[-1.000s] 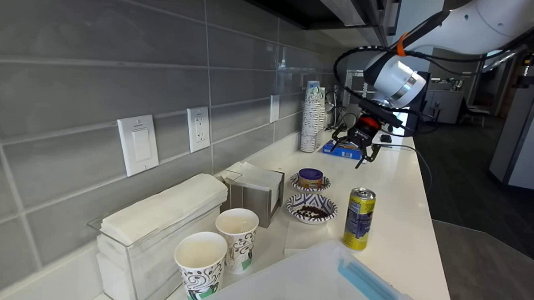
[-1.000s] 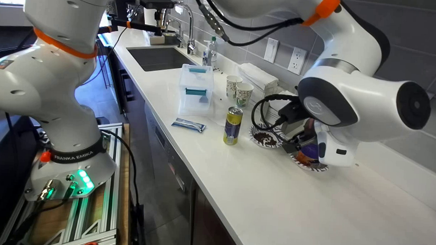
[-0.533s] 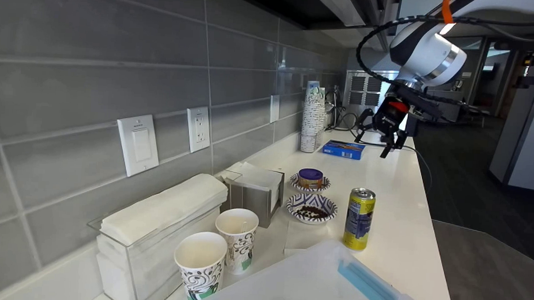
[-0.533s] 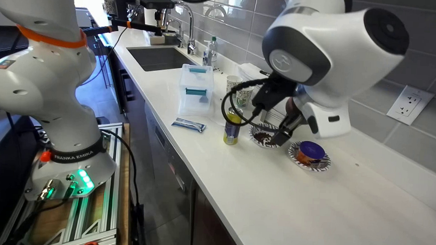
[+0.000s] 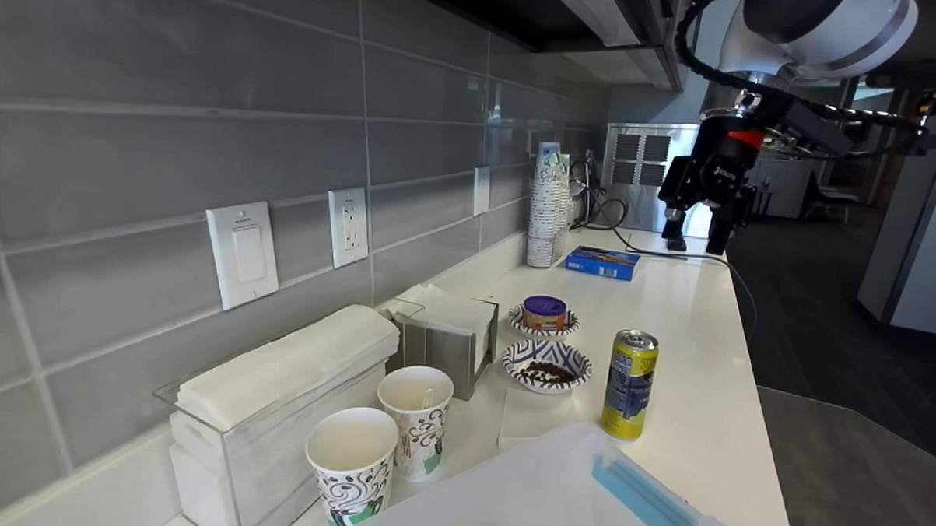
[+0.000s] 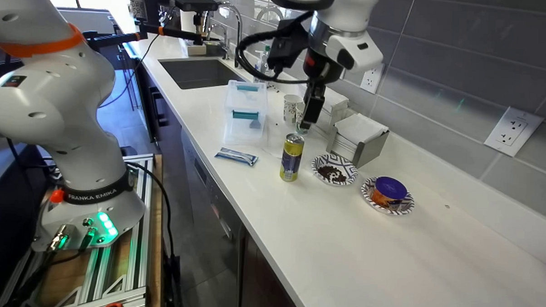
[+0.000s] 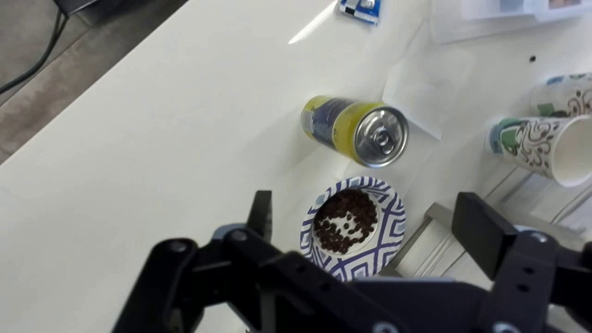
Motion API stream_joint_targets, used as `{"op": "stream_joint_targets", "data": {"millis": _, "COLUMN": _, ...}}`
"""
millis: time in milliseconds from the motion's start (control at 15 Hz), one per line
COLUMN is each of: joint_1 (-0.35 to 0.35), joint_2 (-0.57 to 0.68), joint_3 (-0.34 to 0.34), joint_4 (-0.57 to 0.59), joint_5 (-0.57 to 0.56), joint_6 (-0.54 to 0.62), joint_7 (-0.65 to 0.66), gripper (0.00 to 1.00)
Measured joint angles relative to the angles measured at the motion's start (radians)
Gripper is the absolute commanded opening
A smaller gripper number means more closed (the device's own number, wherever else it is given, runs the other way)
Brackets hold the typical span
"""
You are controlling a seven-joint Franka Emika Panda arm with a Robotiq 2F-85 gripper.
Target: Put the orange bottle on the plate to the right
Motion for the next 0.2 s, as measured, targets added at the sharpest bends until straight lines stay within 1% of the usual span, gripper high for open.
{"op": "stream_joint_targets", "data": {"millis": 200, "joint_1": 0.013, "joint_2": -0.092, "joint_3": 0.023, "joint_4": -0.057, "joint_5": -0.038, "joint_6": -0.001, "joint_7": -0.001, "gripper": 1.00}}
